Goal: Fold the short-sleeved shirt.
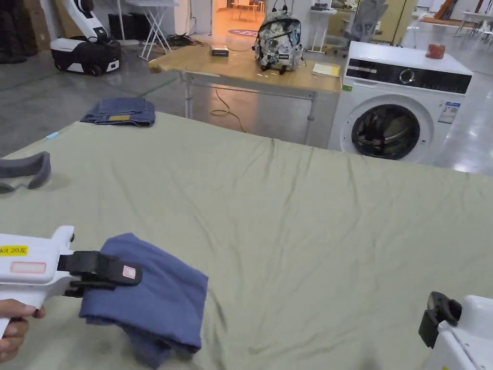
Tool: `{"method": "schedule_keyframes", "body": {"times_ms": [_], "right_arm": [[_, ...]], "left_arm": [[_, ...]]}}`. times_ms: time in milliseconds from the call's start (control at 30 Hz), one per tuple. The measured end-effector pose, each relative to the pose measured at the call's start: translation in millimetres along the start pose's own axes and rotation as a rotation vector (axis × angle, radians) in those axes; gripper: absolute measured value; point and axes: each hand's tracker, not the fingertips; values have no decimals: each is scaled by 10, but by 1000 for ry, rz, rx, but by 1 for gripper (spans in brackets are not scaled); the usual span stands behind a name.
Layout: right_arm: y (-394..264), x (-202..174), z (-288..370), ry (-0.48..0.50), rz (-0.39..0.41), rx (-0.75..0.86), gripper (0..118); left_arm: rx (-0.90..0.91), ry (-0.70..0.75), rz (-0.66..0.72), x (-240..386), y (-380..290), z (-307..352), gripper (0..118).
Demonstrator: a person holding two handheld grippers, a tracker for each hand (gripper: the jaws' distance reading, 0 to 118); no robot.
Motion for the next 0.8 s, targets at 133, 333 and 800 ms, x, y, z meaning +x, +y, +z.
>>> {"method": "schedule_keyframes", "body": {"times_ms": [133,333,800], "right_arm": [[86,6,-71,-16,-4,1,0],[4,-68,-95,-13,-8,-28,0],[-132,-99,-68,-10,35,-73,0]], "left_arm": [[72,102,46,20,88,611,18],[143,224,112,-406,244,1339,18],[178,423,197,-537,163,1758,18]]}}
